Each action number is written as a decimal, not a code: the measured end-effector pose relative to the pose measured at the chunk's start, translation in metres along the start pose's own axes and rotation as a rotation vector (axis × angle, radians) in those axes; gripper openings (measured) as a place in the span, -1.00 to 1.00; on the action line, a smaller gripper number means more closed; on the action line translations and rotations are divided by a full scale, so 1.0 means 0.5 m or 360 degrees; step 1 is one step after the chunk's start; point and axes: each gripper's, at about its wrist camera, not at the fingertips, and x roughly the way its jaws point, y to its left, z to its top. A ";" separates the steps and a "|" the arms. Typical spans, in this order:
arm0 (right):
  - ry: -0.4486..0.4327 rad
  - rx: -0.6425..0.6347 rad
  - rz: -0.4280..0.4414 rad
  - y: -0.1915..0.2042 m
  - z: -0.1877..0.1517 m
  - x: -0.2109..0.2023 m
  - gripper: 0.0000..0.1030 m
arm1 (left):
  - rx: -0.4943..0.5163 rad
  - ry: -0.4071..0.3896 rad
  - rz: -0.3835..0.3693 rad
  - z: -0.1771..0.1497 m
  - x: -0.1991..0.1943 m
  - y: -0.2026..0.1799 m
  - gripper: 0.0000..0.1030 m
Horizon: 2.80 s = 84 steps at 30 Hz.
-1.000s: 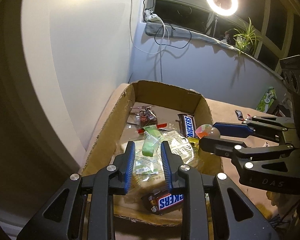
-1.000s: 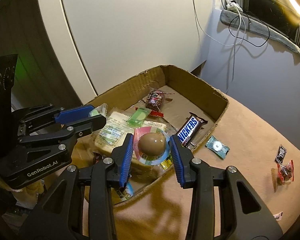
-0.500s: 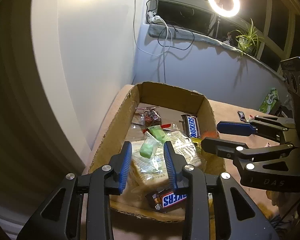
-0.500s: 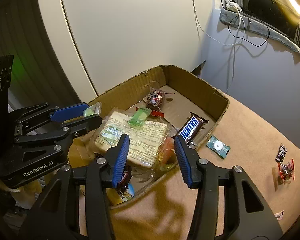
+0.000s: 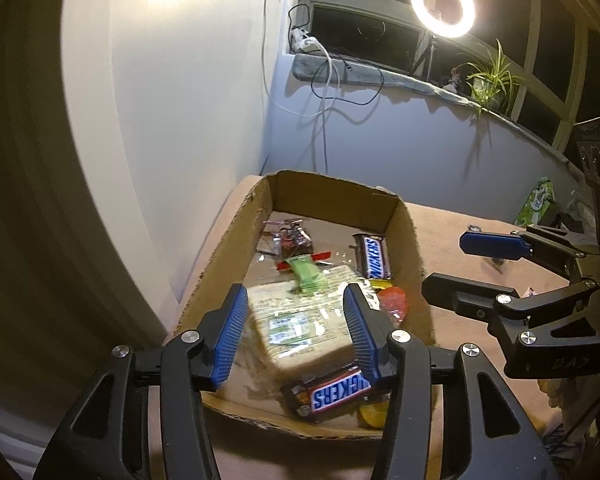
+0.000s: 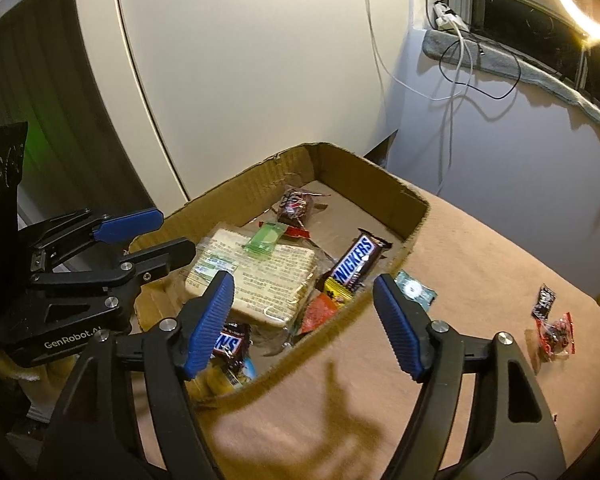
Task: Organize snacks
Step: 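Move both open grippers back over the remaining snacks, then grasp the pink wrapped candy with the right gripper while the left grasps the red-wrapped round candy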
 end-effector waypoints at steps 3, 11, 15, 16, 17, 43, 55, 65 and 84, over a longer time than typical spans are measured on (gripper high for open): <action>-0.0015 0.0017 -0.0016 -0.015 -0.009 -0.019 0.51 | 0.0018 -0.0009 -0.0022 0.003 -0.005 -0.019 -0.05; -0.0034 0.0100 -0.0101 -0.095 -0.055 -0.080 0.55 | 0.0075 -0.0025 -0.0101 0.013 -0.011 -0.084 -0.05; -0.0032 0.0173 -0.0168 -0.160 -0.093 -0.116 0.55 | 0.0117 -0.0025 -0.0150 0.015 -0.008 -0.126 -0.05; -0.0030 0.0188 -0.0182 -0.174 -0.100 -0.122 0.55 | 0.0129 -0.0022 -0.0163 0.016 -0.007 -0.137 -0.05; -0.0026 0.0211 -0.0202 -0.194 -0.112 -0.131 0.55 | 0.0141 -0.0019 -0.0178 0.016 -0.004 -0.151 -0.05; 0.0134 0.0446 -0.0314 -0.449 -0.328 -0.184 0.55 | 0.0424 0.0166 -0.0446 0.037 0.144 -0.450 -0.05; 0.0176 0.0348 -0.0222 -0.453 -0.320 -0.121 0.55 | 0.0548 0.0256 -0.0518 0.066 0.269 -0.551 -0.03; 0.0190 0.0330 -0.0189 -0.457 -0.317 -0.100 0.55 | 0.0654 0.0292 -0.0513 0.071 0.336 -0.587 -0.03; 0.0221 0.0231 -0.0288 -0.447 -0.310 -0.095 -0.07 | 0.0715 0.0321 -0.0483 0.049 0.362 -0.603 -0.27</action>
